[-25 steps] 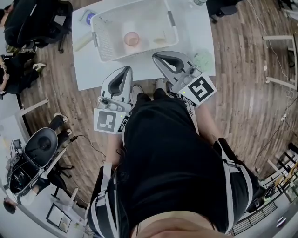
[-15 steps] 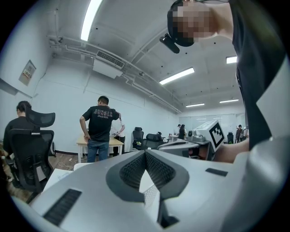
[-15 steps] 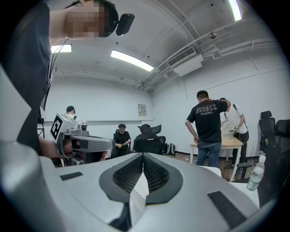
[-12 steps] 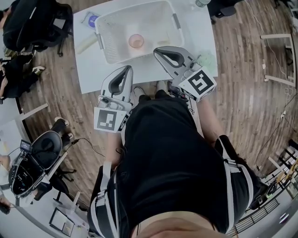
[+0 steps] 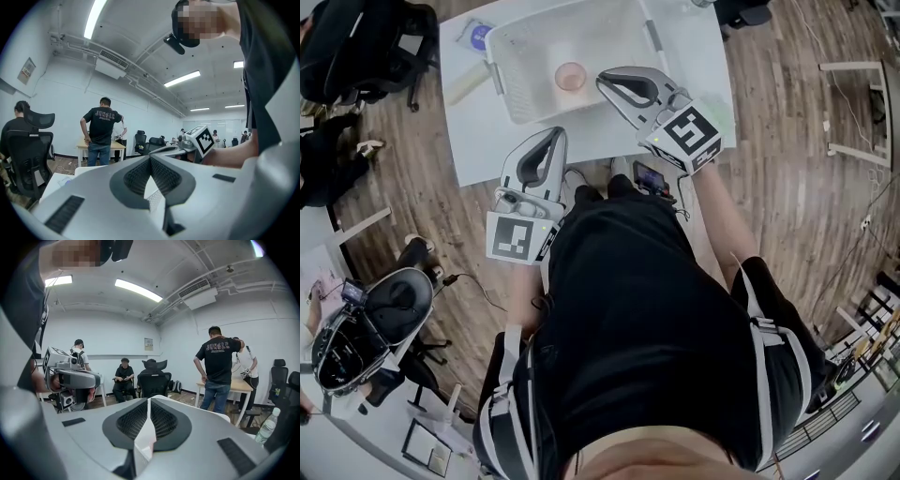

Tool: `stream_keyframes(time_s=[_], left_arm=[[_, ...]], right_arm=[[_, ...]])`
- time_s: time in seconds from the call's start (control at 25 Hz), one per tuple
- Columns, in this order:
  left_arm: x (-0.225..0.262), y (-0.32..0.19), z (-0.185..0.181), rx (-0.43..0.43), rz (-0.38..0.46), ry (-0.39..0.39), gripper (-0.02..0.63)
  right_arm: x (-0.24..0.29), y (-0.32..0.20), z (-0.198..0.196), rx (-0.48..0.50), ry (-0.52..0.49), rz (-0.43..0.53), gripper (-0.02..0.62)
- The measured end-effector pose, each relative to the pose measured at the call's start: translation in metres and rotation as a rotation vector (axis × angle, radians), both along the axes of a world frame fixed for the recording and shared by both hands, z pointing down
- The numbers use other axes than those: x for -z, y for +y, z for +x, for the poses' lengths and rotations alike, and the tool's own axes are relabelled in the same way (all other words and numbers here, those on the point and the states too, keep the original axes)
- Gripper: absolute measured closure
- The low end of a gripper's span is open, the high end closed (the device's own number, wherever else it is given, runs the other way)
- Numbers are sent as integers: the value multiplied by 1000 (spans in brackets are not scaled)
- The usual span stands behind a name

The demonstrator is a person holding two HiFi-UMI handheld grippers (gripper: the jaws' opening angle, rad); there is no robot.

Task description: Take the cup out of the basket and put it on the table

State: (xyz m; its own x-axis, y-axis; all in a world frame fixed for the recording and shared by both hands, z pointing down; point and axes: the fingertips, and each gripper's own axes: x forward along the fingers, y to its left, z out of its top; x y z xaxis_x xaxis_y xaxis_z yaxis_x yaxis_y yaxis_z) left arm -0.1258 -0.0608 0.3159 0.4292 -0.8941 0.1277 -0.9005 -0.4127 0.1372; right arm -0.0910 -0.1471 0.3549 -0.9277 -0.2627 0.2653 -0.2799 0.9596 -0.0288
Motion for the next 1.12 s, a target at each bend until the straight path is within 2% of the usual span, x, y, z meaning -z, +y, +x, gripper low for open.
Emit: stream_keyframes(time_s=[0.28, 0.68, 0.88, 1.12], left_arm=[[-1, 1, 1, 1, -14, 3, 586], [-9, 1, -1, -11, -32, 11, 586], [-21, -8, -8, -25, -49, 3, 586], [-26, -17, -8, -11, -50, 23, 586]], right_arm=[[-11, -19, -11, 53, 77, 12, 575], [-27, -52, -34, 138, 184, 78, 574], [-46, -71, -52, 173, 203, 55, 568], [-81, -85, -65, 220, 250, 8, 521]])
